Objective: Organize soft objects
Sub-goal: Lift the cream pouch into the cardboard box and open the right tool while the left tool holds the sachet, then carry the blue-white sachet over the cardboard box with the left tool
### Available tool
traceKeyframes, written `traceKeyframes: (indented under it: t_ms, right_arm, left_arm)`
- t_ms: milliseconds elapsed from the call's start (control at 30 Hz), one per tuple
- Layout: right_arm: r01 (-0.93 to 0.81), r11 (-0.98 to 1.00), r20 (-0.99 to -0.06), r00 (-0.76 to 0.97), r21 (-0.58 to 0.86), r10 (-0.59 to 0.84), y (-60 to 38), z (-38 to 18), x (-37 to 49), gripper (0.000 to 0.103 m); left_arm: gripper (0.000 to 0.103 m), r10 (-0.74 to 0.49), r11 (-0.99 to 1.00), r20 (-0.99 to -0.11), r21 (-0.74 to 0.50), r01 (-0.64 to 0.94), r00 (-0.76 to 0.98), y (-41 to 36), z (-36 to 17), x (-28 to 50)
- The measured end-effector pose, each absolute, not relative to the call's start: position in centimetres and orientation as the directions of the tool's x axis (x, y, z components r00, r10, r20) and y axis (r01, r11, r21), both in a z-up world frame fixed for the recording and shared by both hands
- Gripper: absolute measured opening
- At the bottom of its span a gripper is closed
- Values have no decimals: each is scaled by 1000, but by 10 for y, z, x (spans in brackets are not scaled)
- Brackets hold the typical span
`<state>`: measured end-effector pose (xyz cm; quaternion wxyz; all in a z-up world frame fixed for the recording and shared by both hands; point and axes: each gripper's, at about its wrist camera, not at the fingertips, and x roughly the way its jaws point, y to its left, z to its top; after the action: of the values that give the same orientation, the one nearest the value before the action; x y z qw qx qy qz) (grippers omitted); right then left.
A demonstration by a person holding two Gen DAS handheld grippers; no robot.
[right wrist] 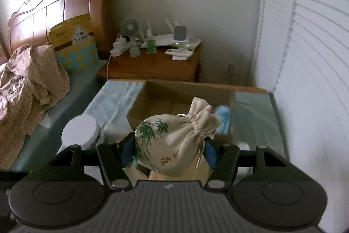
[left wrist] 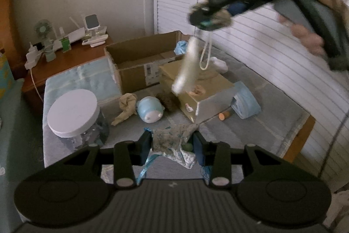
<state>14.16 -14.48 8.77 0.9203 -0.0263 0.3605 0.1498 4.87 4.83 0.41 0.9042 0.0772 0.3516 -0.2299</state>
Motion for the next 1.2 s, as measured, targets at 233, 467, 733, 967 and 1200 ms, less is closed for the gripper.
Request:
traceKeyframes:
  t_ms: [233,467,733,967,1200]
  right_arm:
    - [-265,961,-676,695,79,247,-121,91,221,68]
    - [-200,972,-684,693,122,229,-120,81,281,69]
    - [-158,978,-784,587,134,202,-115,32,316,75]
    - [-165,976,-770,601,144,215,-124,20,306,103]
    - [-178,982,-729,663,68,171,-146,25,263,103]
  left_arm:
    - [40,-345,899,-661,-27,438,666,56,8,62]
    - [40,-327,909,-669,-31,415,667,59,3,76]
    - [40,-318,912,-677,-27,409,664,59,1,86]
    - [40,-320,910,-678,-26,414,662,58,1,94]
    - [40,-344,902,-673,-44,429,655,55,10,104]
